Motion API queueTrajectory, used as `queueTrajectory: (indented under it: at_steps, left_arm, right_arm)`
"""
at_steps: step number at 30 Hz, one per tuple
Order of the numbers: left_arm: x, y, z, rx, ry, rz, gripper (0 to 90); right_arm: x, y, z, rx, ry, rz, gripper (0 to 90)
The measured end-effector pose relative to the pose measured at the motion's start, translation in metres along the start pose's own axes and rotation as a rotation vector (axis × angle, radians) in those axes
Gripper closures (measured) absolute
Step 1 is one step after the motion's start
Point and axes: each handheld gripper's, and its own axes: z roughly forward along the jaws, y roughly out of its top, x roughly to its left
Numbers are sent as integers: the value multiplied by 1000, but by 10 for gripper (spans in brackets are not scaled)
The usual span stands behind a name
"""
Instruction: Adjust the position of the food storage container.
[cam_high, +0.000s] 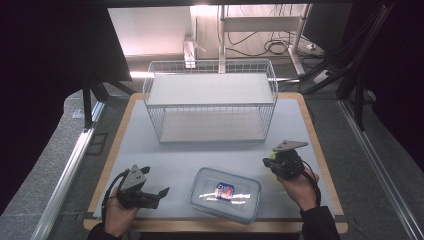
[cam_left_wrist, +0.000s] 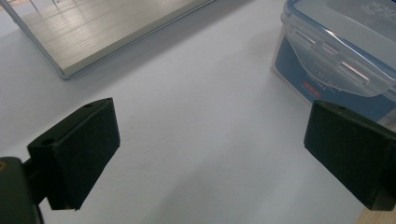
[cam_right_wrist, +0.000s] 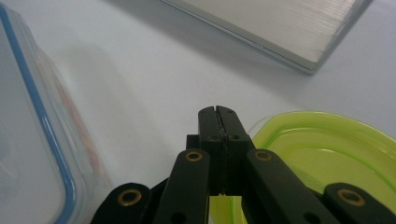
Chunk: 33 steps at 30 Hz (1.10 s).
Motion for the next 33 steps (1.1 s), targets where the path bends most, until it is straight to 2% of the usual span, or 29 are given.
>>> queueTrajectory:
  at_steps: [7,10,18,19,20,23,27,28,29,30,31,32,33]
  left_arm:
    - [0,0,0,-3,-4,-5,36]
    - [0,0,0,-5,-7,-8,34]
    - [-1,0,1,-12,-8,1,28]
    - [-2,0,1,-12,-8,3,26]
    - [-2,0,1,-12,-8,3,26]
    - [-3,2,2,5,-29,-23,25]
    - [-6,4,2,-2,-54,-48,36]
    - [-7,5,2,0,-55,-50,84]
    - [-8,5,3,-1,-59,-46,84]
    - [-9,6,3,1,-72,-43,111]
    - [-11,7,3,-1,-80,-41,180]
    - [-12,8,4,-6,-91,-43,180]
    - [-13,9,4,-10,-108,-49,218]
  right_arm:
    - [-11,-7,-7,-5,-22,27,900]
    - [-18,-12,-12,-14,-30,57,900]
    - [-28,-19,-19,-24,-60,90,900]
    - [-25,-18,-20,-22,-72,68,900]
    - [-25,-18,-20,-22,-72,68,900]
    - [-15,-20,-26,-34,-49,41,900]
    - [-8,-25,-33,-51,-13,51,900]
    - [-5,-26,-35,-54,-4,49,900]
    - [-2,-28,-37,-58,4,48,900]
    - [1,-30,-40,-60,13,46,900]
    - [8,-34,-44,-67,35,43,900]
    - [8,-34,-44,-67,35,43,900]
    - [11,-36,-46,-71,41,40,900]
